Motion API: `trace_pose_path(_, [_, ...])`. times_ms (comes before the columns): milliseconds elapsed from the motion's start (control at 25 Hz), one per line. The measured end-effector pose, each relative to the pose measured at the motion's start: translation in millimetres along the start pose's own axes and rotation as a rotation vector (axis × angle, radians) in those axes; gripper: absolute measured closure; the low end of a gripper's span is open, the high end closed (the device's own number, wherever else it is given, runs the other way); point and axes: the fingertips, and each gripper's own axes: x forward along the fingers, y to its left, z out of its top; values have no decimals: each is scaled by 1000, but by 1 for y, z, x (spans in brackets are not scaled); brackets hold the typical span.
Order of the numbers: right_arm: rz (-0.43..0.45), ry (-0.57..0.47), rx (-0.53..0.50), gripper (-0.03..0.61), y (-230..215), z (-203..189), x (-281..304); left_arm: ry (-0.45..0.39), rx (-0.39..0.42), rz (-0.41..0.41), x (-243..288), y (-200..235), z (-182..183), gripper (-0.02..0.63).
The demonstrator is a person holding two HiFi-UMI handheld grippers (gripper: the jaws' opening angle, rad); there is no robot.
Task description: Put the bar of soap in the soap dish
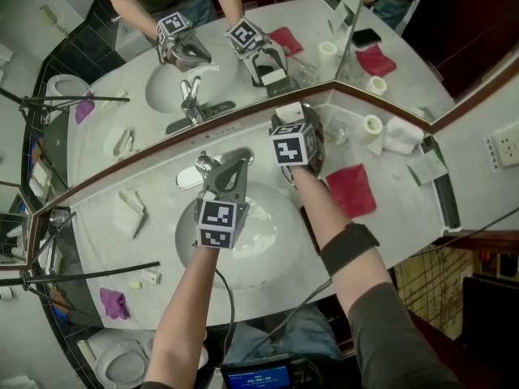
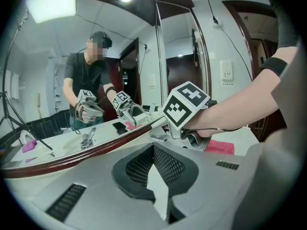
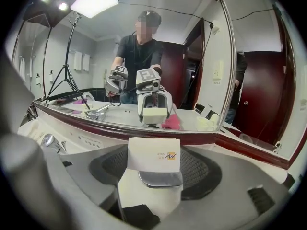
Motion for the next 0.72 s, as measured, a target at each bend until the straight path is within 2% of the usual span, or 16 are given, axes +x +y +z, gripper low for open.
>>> trace_pose_path(240, [-45,15,7,229,-10,-3,7,-6,1,-1,0,2,1,614])
trace_pose_path(720, [-48,67,7,212,-4,-15,17,-10,-4,-1,-3,8,-3,614])
